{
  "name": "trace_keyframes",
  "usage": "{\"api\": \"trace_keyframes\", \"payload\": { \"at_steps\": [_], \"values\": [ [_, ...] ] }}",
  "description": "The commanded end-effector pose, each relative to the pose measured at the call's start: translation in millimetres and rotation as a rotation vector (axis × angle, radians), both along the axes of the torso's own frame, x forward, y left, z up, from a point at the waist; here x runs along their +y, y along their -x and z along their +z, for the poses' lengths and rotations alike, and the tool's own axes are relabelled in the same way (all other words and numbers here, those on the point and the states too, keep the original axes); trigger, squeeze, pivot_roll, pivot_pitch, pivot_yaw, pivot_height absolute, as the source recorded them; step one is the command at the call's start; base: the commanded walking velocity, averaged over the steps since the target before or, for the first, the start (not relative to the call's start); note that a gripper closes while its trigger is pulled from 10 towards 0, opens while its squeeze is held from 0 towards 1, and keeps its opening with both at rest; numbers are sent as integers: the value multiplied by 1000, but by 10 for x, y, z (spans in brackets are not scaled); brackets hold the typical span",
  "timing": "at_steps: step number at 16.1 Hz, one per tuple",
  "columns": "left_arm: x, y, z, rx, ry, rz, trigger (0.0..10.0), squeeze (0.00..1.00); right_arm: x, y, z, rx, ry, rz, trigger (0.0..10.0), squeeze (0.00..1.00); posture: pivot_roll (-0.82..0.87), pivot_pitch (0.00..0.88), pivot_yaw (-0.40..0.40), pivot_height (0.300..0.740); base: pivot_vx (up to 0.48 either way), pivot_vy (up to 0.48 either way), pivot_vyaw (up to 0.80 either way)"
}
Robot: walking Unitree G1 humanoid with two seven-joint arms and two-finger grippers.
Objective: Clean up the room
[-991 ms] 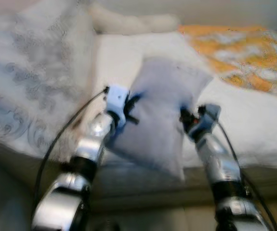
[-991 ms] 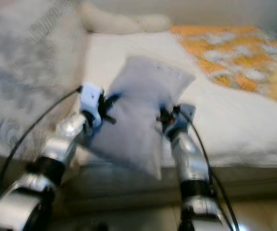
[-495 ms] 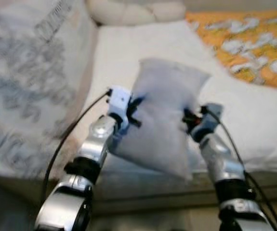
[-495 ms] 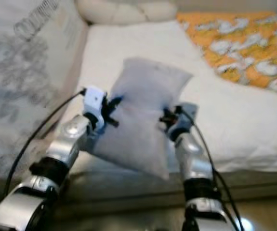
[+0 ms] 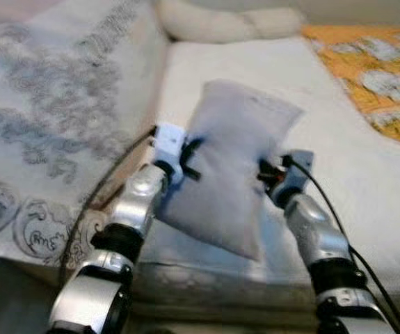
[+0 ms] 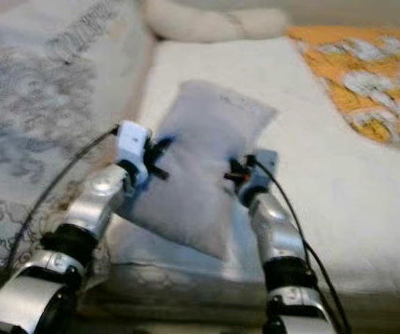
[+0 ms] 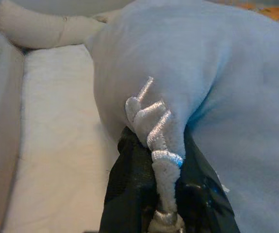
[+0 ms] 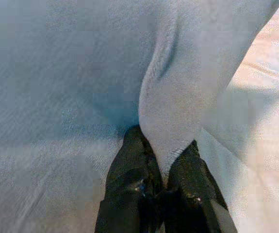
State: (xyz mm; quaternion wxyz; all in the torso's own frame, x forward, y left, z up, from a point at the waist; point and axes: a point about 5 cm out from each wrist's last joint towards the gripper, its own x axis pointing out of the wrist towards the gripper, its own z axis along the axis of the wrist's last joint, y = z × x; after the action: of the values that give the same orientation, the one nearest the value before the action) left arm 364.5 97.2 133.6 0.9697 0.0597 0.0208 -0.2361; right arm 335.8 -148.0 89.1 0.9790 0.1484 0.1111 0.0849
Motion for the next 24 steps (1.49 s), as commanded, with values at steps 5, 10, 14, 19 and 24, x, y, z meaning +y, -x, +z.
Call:
{"api": "trace_keyframes", "payload": {
  "at_steps": [5,10,14,19,24],
  "values": [
    [217,-84,158,-62,-35,60,10000,0,65,-24,7,9,-66,3,10000,0,-12,0,21,740,379,0,0],
    [256,-122,168,-82,-125,40,10000,0,-42,114,-226,74,7,-15,10000,1000,-23,0,34,740,0,0,0],
    [302,-198,191,-80,-207,50,10000,0,-221,185,-285,77,95,-47,10000,1000,-43,0,49,740,0,0,0],
    [576,-325,309,-113,-452,112,10000,0,-156,419,-4,-107,87,382,10000,1000,-76,0,81,740,0,0,0],
    [690,-358,311,-129,-562,172,10000,0,-108,536,113,-135,116,575,10000,1000,-81,0,72,740,0,0,0]
  ]
}}
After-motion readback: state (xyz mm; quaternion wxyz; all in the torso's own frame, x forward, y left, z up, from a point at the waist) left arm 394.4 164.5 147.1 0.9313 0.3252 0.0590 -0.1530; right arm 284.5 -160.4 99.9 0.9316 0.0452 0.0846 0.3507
